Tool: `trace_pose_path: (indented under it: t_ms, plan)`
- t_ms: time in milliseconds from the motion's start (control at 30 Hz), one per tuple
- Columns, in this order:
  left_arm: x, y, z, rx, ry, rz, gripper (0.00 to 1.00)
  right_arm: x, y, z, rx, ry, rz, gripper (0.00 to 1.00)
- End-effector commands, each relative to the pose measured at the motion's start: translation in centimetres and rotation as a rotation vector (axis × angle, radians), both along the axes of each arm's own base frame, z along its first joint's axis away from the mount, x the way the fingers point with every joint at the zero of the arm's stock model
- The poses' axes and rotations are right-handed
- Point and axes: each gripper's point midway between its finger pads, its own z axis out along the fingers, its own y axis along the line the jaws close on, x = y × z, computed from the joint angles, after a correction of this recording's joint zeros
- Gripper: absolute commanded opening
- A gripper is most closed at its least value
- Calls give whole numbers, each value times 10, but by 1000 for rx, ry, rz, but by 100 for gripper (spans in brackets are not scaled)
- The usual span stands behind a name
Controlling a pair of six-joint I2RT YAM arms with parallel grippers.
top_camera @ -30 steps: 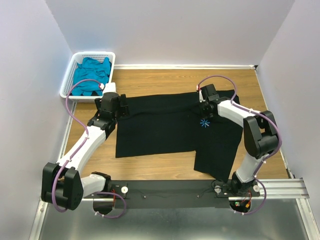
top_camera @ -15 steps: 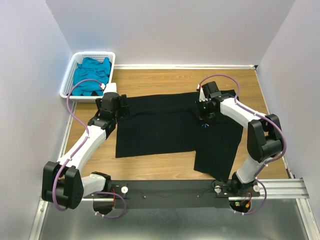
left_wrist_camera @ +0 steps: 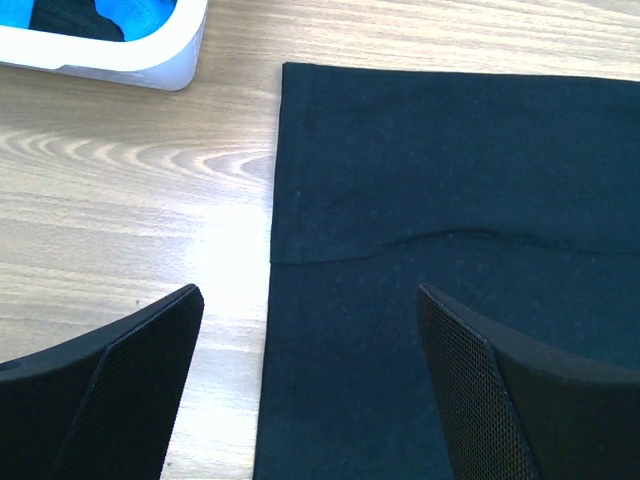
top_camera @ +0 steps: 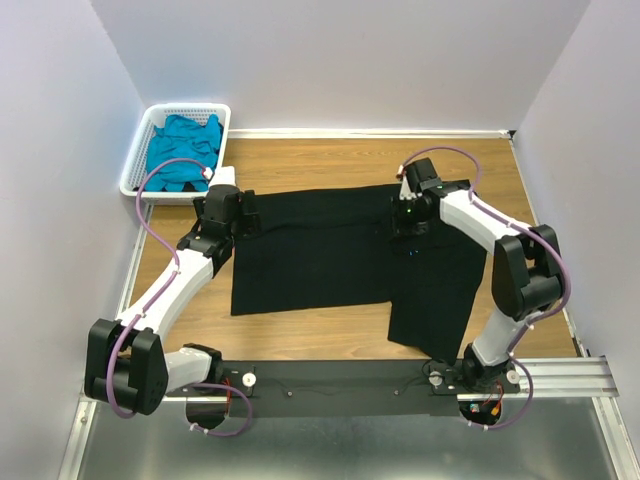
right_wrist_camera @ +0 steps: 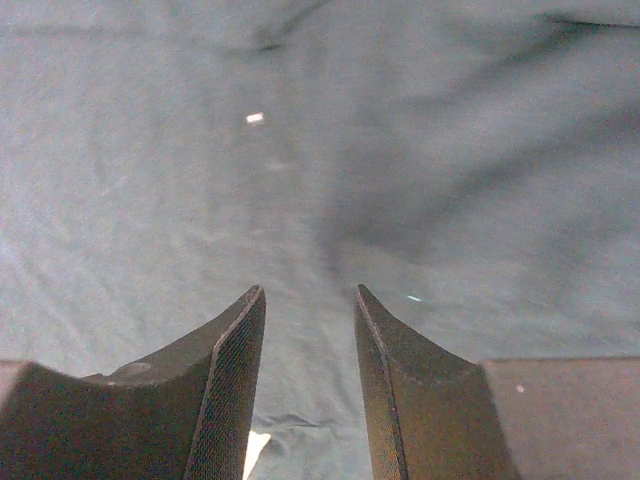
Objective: Fold and stack the t-shirts
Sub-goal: Fold the tshirt
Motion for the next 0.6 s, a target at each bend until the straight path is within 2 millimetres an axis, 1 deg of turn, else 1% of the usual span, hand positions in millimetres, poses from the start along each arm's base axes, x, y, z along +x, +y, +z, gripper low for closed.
trace_pose_path:
  t_ms: [0,33,67,133,167,233,267,333,433,567]
  plan:
    - [7,-2,14,-13,-40,-13,94,20,-59,29,-102,-101,-225,49]
    - [7,-2,16,-15,-46,-13,94,21,-72,29,-114,-104,-268,49]
    - [7,-2,16,-15,-48,-13,94,21,-95,28,-108,-96,-350,49]
    - [6,-2,18,-17,-53,-13,94,19,-116,27,-100,-90,-431,49]
    - [5,-2,18,-16,-55,-14,94,17,-134,25,-91,-89,-499,49]
    - [5,-1,20,-18,-61,-14,94,16,-148,23,-80,-91,-557,48]
    - [5,-1,20,-20,-62,-13,94,18,-160,22,-69,-99,-605,48]
    - [5,-1,20,-19,-61,-13,94,14,-168,13,-53,-81,-642,48]
    - [5,-1,21,-21,-65,-10,94,14,-177,0,-17,-70,-669,47]
    - [5,-1,20,-21,-62,-11,94,18,-176,-11,33,-66,-674,45]
